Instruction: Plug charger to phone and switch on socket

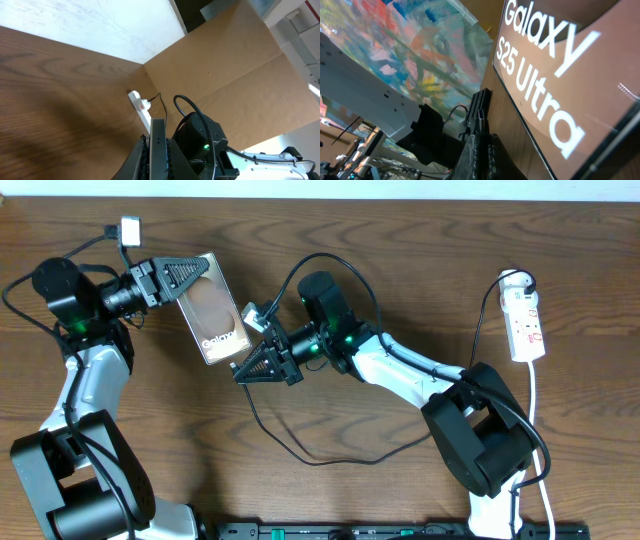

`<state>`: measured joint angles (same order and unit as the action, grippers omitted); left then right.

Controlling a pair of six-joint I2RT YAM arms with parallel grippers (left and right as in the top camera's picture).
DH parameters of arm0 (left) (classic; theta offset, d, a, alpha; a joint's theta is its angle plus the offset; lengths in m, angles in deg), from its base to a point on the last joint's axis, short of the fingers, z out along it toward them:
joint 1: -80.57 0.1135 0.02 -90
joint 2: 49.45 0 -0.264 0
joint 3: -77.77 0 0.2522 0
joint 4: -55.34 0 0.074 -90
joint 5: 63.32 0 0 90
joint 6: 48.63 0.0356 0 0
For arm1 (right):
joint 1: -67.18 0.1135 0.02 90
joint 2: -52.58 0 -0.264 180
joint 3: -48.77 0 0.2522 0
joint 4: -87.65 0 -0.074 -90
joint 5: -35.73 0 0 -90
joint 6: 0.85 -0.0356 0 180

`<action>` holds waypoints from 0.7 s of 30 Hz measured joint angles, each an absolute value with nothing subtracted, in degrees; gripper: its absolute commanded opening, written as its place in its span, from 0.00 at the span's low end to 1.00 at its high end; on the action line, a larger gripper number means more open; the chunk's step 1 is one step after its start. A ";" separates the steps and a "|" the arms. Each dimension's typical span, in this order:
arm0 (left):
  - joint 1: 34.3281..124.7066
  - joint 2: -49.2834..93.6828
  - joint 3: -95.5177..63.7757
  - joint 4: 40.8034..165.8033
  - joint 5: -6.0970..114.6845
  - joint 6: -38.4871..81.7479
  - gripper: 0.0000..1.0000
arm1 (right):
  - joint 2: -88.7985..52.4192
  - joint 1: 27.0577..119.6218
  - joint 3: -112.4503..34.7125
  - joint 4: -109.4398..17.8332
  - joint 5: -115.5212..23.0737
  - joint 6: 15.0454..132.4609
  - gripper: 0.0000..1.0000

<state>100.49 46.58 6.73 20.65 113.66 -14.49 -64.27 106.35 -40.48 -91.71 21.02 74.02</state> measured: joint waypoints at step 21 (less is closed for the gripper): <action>100.51 46.58 6.73 20.65 113.81 -14.53 0.08 | -70.31 105.07 -40.39 -104.89 33.08 68.49 0.01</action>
<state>100.51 46.58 6.73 20.65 113.81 -14.53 -70.31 105.07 -40.39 -104.89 33.08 68.49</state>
